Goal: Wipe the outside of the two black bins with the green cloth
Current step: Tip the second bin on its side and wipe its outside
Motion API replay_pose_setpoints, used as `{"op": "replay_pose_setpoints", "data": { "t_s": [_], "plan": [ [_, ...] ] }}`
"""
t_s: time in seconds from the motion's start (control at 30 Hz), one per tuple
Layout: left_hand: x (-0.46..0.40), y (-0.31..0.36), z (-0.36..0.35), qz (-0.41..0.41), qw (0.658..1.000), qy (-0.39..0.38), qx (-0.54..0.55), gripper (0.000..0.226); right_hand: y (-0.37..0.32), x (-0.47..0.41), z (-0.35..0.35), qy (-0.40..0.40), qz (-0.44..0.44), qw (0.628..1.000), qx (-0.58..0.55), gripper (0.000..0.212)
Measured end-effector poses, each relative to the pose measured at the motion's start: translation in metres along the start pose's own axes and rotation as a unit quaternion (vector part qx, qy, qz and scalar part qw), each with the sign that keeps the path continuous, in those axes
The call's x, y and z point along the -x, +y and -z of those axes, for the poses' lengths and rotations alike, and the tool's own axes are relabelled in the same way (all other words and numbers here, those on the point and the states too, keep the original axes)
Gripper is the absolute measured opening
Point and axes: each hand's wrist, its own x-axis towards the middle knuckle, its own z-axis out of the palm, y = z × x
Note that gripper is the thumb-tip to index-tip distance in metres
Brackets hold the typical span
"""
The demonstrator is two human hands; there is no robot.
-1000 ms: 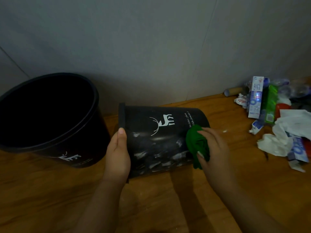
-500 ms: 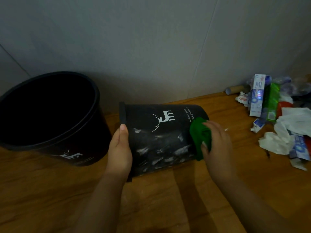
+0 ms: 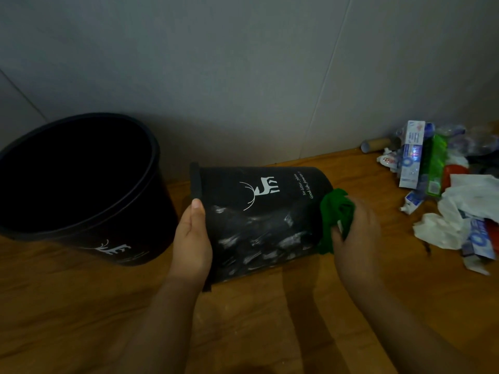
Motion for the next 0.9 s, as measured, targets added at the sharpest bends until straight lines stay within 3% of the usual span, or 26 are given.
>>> {"op": "replay_pose_setpoints", "data": {
  "t_s": [0.2, 0.37, 0.43, 0.6, 0.77, 0.83, 0.9],
  "plan": [
    [0.001, 0.003, 0.001, 0.008, 1.000, -0.011, 0.009, 0.042, -0.027, 0.014, -0.006, -0.089, 0.144, 0.985, 0.031, 0.063],
    [0.002, 0.001, 0.001, 0.012, 1.000, -0.007, 0.011, 0.043, -0.017, 0.001, 0.000, -0.017, 0.020, 1.000, 0.004, 0.061],
    [0.002, 0.000, 0.000, 0.017, 1.000, -0.006, 0.012, 0.044, -0.027, 0.017, -0.005, -0.039, 0.032, 0.999, 0.013, 0.062],
    [-0.001, 0.001, 0.002, 0.022, 1.000, -0.013, 0.009, 0.046, -0.042, 0.030, -0.014, -0.134, 0.192, 0.970, 0.062, 0.071],
    [0.001, 0.002, 0.001, 0.021, 0.999, -0.016, 0.018, 0.046, -0.029, 0.012, -0.001, -0.052, 0.052, 0.997, 0.019, 0.063],
    [0.001, 0.002, 0.000, 0.026, 0.999, -0.014, 0.024, 0.046, -0.035, 0.024, -0.005, -0.067, 0.059, 0.996, 0.024, 0.063],
    [0.001, 0.001, 0.000, 0.029, 0.999, -0.014, 0.025, 0.046, -0.044, 0.036, -0.012, -0.102, 0.123, 0.987, 0.027, 0.067]
  ]
}}
